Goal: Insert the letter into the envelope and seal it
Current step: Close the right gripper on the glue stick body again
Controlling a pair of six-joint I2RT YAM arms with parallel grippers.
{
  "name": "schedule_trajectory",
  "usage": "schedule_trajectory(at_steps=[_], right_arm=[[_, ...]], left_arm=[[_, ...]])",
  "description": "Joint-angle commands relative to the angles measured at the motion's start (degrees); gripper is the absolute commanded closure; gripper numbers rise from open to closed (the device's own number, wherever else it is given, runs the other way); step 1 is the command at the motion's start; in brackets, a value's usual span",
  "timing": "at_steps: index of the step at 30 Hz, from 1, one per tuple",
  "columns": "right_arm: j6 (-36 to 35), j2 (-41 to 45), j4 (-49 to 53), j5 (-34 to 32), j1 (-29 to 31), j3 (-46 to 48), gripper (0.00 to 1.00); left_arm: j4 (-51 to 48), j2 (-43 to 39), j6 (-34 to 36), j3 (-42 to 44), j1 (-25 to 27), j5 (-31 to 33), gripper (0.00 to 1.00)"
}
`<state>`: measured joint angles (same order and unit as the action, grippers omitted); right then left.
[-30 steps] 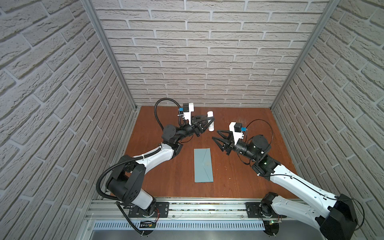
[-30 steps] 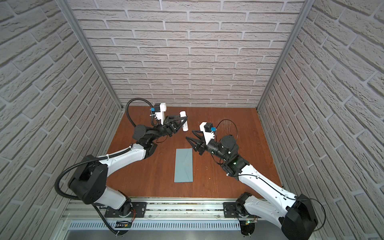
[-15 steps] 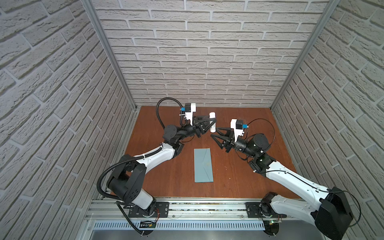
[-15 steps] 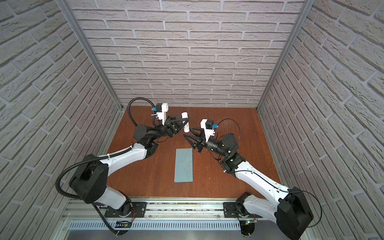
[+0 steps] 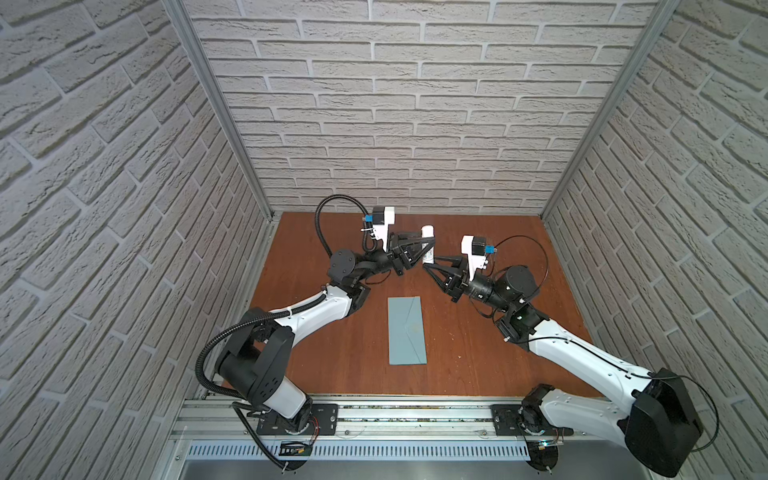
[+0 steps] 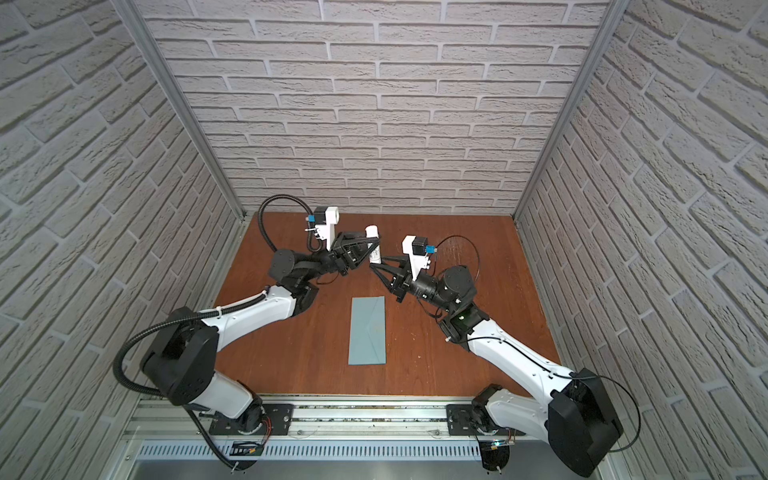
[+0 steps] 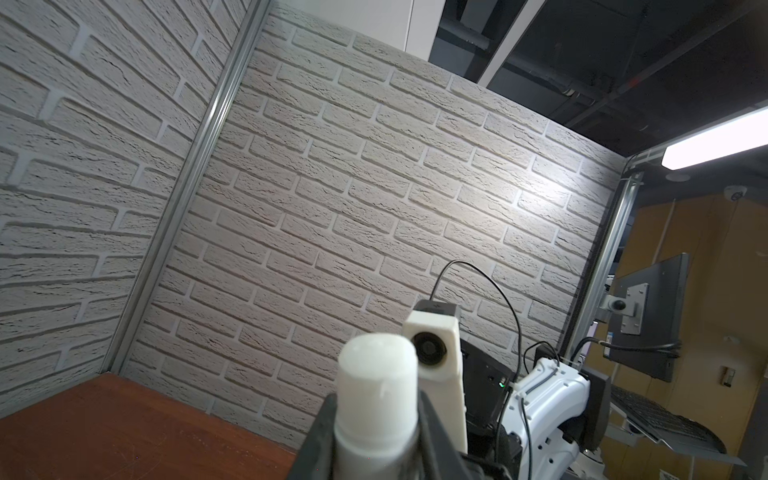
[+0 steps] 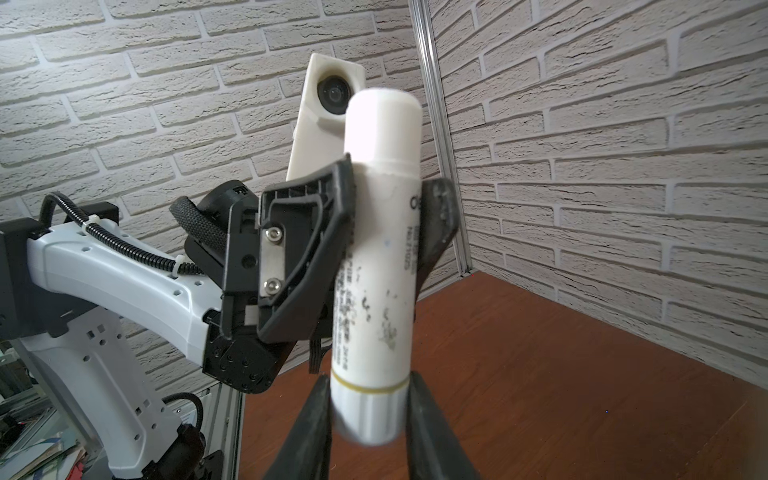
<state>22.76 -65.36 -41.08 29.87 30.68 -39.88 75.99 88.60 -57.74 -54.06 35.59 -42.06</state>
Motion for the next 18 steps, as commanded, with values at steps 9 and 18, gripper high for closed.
schedule_trajectory(at_steps=[9,18], right_arm=[[0.39,1.32,-2.30,1.68,0.26,-2.11,0.84],[-6.48,9.41,5.64,-21.12,7.84,-0.20,0.93]], left_arm=[[2.35,1.52,2.49,0.54,0.57,1.27,1.00],[-12.26,-4.18,16.28,3.48,3.13,10.46,1.00]])
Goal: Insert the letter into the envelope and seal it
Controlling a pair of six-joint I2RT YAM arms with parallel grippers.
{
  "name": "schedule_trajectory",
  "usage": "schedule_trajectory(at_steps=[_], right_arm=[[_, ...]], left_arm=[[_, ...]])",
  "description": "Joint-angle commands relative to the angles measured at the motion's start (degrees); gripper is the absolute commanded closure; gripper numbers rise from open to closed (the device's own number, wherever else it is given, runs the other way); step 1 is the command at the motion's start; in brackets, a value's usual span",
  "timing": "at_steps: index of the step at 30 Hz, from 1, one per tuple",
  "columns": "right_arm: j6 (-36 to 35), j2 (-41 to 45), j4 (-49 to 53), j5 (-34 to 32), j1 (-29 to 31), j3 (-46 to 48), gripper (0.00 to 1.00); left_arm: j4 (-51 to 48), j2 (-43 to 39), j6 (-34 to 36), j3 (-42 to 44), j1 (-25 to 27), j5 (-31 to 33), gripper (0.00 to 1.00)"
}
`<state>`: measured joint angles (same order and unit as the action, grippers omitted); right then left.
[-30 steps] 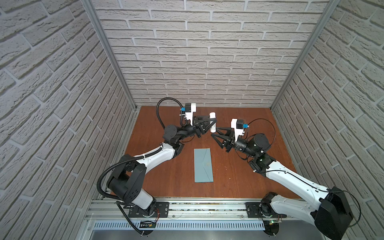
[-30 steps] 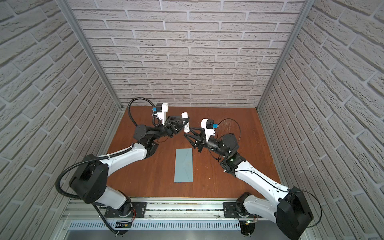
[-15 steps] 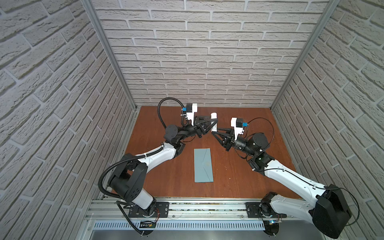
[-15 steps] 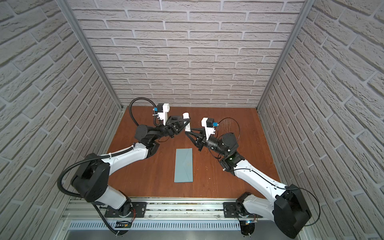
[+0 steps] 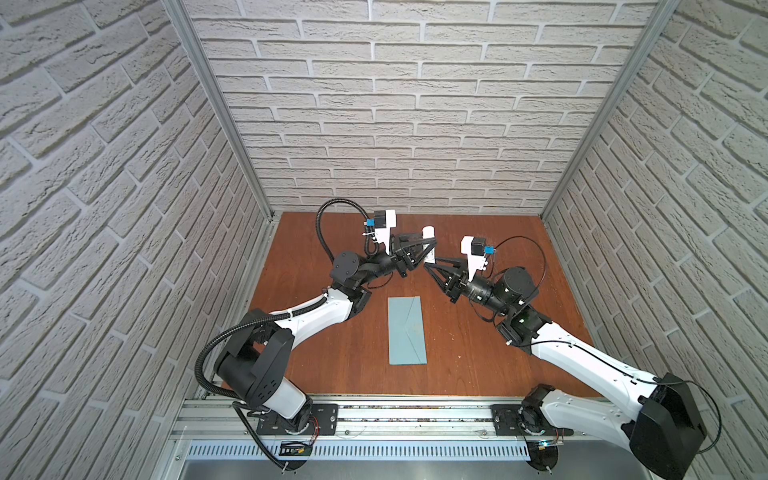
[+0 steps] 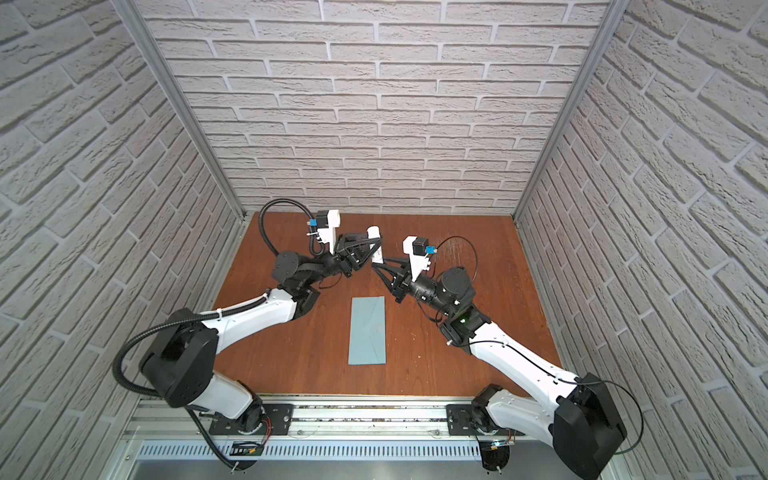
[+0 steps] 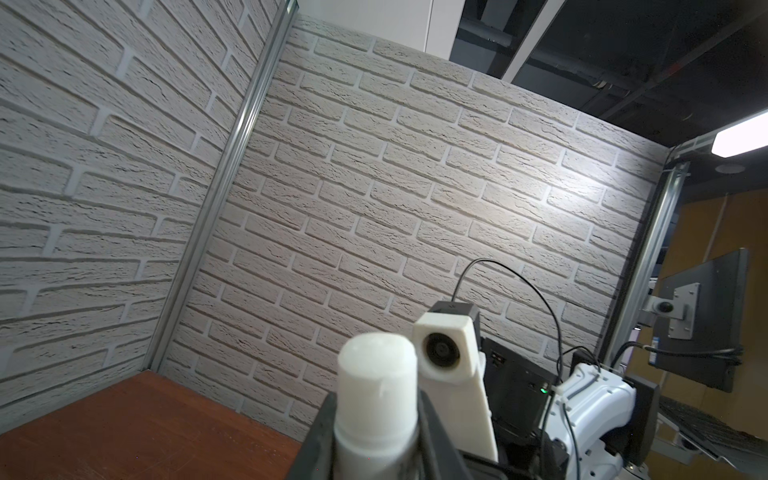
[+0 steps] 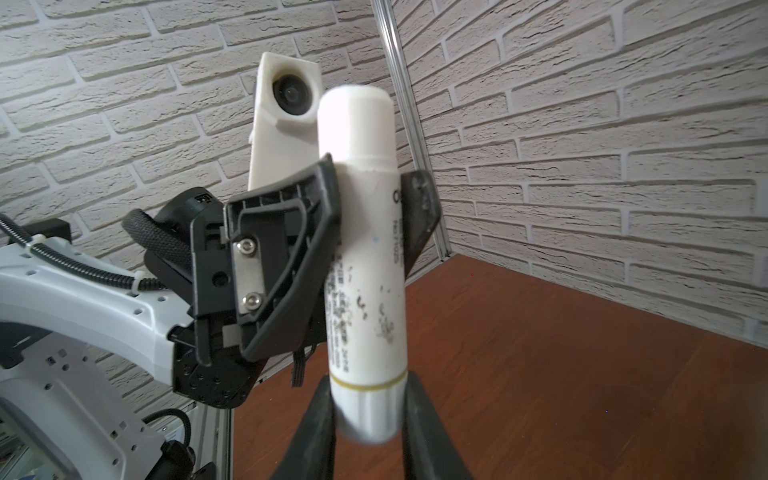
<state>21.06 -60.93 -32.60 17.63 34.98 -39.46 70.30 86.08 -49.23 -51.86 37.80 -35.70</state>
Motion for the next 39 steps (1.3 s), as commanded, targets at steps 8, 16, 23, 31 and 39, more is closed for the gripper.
schedule_trajectory(at_steps=[8,16,23,31,39], right_arm=[[-16.31,7.18,-0.74,-32.81,16.35,-1.63,0.93],[-28.62,2.58,-3.89,-54.24,27.24,-6.15,0.93],[-37.46,-3.97,-7.10,-66.34,33.61,-10.02,0.92],[-37.93,-5.74,-8.09,-69.22,34.33,-8.07,0.84],[-29.67,1.25,3.77,-60.16,29.49,-2.37,0.65]], left_arm=[[-11.90,-2.34,13.55,3.55,5.48,17.36,1.00],[-13.89,-1.21,17.15,4.23,9.91,27.37,1.00],[-14.36,-0.30,17.76,3.81,10.79,30.47,1.00],[-15.29,-1.68,19.35,2.98,9.75,29.84,1.00],[-14.73,-5.05,16.28,1.03,3.67,21.73,1.00]])
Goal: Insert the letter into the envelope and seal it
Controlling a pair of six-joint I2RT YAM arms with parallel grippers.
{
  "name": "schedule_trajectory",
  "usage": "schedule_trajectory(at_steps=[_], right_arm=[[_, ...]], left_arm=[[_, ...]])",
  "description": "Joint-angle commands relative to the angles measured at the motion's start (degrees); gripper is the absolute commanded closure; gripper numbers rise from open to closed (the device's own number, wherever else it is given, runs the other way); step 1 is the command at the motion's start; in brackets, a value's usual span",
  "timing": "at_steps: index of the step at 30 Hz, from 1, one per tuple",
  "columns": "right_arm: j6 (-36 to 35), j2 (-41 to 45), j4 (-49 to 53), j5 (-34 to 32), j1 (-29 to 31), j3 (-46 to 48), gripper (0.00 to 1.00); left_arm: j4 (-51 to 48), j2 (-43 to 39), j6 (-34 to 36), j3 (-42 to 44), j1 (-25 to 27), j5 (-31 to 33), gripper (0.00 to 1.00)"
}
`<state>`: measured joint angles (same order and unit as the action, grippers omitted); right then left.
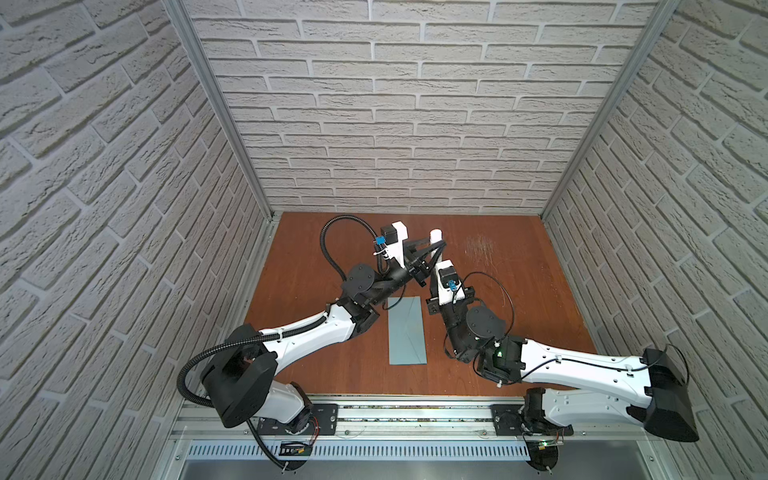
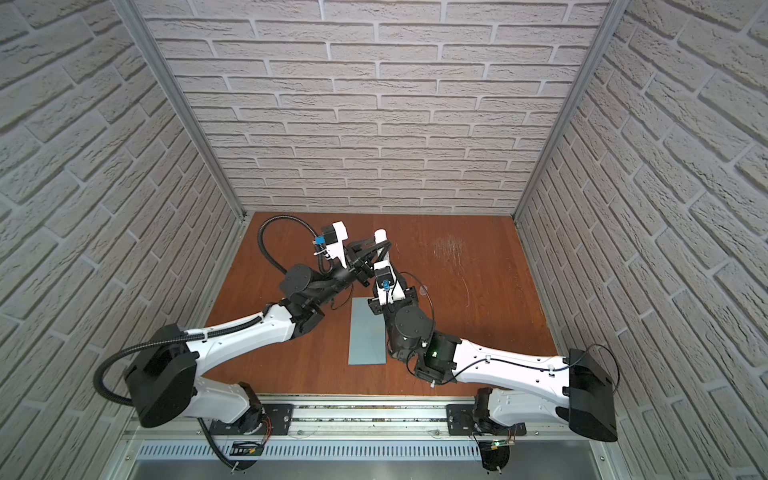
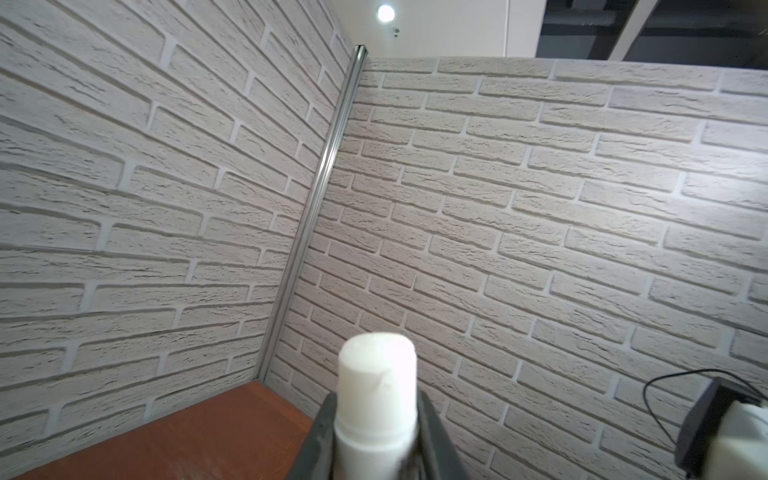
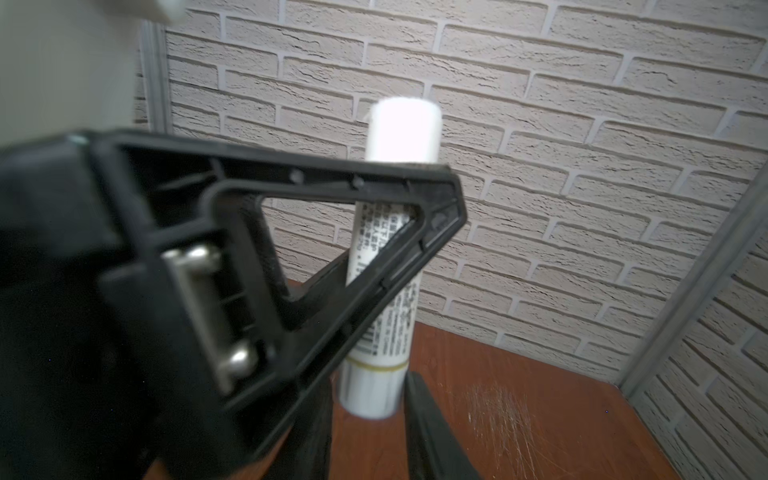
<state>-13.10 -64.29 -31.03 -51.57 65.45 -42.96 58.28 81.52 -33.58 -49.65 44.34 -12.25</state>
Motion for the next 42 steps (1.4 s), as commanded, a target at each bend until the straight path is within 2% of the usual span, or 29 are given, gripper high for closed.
schedule_trajectory(at_steps=[1,5,9,16,20,27,32,42], right_arm=[[7.02,6.23,5.67,12.36,-3.02,1.69,0.64],[11.46,10.93,13.99,26.32,-10.02,2.92,0.60],[13.40,12.41,17.75,38.78,-15.10,2.62,0.59],[23.63,11.26,10.00,60.79,-25.36,3.33,0.56],[28.10,10.12,4.84,68.73,-29.47,3.47,0.51],[33.39,5.76,-0.58,77.61,-32.91,2.15,0.46],[36.27,3.85,-5.29,79.77,-33.75,2.35,0.48],[37.09,2.96,-7.33,81.28,-34.16,1.82,0.49]], left_arm=[[-2.54,-0.93,-0.06,-1.32,-3.75,-2.99,1.00],[0.31,-1.64,-4.77,-1.74,-7.13,-8.12,1.00],[5.37,-0.82,-9.69,-2.09,-9.29,-12.96,1.00],[22.03,5.41,-24.17,-3.79,-11.44,-22.92,1.00],[22.05,6.02,-24.95,-5.08,-10.50,-28.05,1.00],[22.04,6.24,-24.80,-5.79,-9.46,-30.47,1.00],[22.05,6.29,-24.69,-5.91,-8.76,-30.83,1.00],[22.05,6.90,-24.60,-6.58,-7.86,-31.36,1.00]])
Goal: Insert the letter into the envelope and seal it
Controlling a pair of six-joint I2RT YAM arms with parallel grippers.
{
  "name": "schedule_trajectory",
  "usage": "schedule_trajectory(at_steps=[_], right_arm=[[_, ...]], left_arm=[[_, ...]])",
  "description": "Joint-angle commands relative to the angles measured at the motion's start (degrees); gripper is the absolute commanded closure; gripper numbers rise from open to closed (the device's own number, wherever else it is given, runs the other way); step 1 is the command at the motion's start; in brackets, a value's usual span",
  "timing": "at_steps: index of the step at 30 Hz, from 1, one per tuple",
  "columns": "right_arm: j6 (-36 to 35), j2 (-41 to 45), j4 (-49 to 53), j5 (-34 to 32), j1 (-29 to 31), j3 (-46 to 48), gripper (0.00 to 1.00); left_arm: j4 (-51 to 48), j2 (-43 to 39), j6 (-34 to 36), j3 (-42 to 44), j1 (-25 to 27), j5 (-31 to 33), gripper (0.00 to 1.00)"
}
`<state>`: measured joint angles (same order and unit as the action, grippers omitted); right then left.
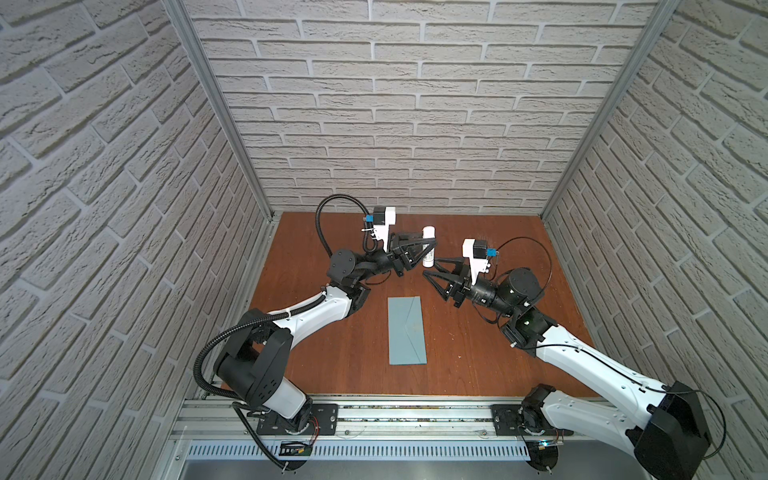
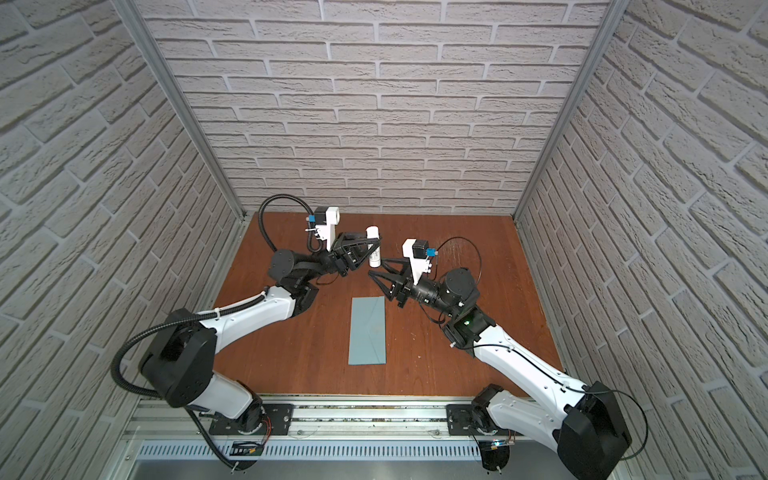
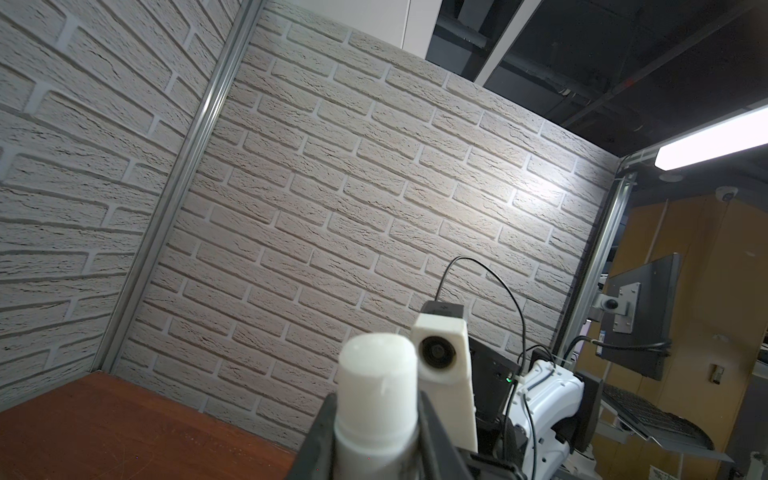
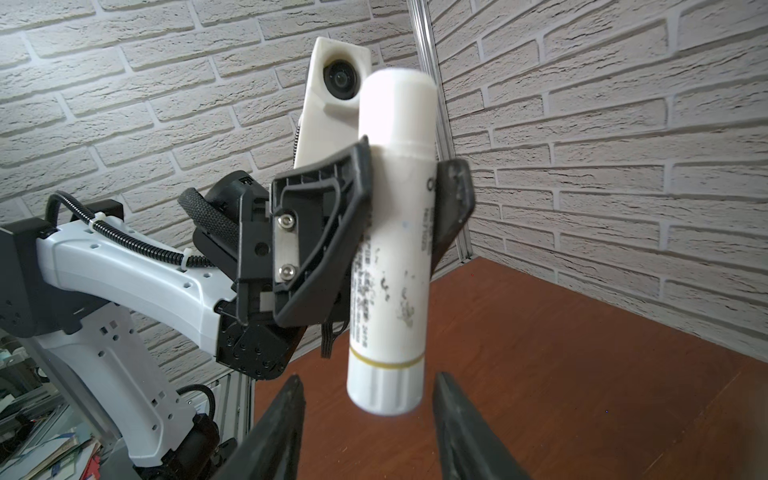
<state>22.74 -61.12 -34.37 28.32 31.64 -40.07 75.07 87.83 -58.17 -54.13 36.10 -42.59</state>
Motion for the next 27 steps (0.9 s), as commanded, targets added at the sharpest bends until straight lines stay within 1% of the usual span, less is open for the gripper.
schedule_trajectory(at_steps=[1,13,15,20,27], right_arm=[[1.33,-0.31,-4.17,1.48,-0.35,-1.00,0.50],[2.03,-1.38,-6.28,2.80,-0.58,-1.13,0.69],[1.91,-1.13,-6.32,2.80,-0.61,-1.06,0.71],[1.45,-0.66,-5.78,2.62,-0.70,-1.21,0.70],[0.77,-0.10,-4.96,2.53,-0.70,-1.25,0.64]], left_arm=[[5.26,0.67,-0.01,-2.17,0.44,-1.01,1.00],[5.26,1.67,-0.07,-2.39,1.26,-1.27,1.00],[5.26,1.81,-0.09,-2.21,1.26,-1.28,1.00],[5.21,2.34,-0.41,-2.13,1.35,-1.27,1.00],[5.26,2.52,-0.63,-2.34,1.44,-1.44,1.00]])
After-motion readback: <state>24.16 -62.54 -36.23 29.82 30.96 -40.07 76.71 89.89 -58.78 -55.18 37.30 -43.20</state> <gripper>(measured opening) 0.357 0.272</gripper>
